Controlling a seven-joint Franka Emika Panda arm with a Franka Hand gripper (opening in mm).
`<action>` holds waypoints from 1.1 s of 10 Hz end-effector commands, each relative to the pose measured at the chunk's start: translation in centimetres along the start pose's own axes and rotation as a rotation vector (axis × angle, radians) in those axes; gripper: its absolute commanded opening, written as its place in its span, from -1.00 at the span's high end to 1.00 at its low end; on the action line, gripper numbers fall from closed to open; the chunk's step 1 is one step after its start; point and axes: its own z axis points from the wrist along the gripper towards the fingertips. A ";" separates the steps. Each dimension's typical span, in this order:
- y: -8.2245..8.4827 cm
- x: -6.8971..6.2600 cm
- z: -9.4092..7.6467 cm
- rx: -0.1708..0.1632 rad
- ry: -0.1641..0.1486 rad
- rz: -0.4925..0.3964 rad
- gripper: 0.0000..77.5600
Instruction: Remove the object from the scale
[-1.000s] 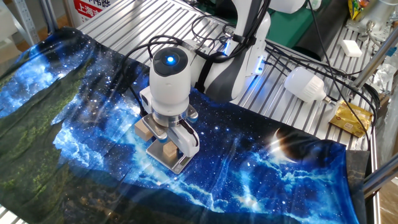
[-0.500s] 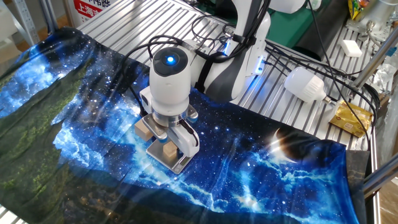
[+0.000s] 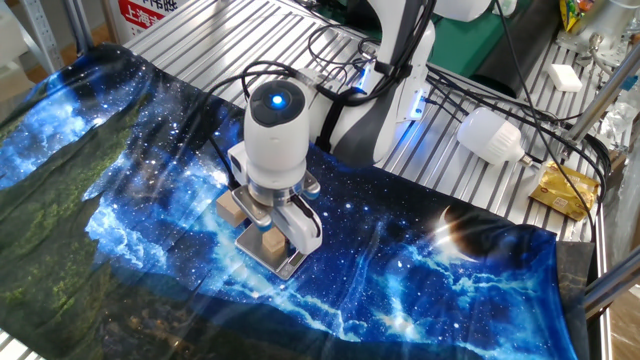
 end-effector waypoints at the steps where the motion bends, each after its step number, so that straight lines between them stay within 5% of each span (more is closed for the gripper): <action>1: 0.2 -0.1 0.5 0.000 -0.005 -0.007 -1.00; 11: 0.2 -0.1 1.2 0.008 -0.006 -0.034 -1.00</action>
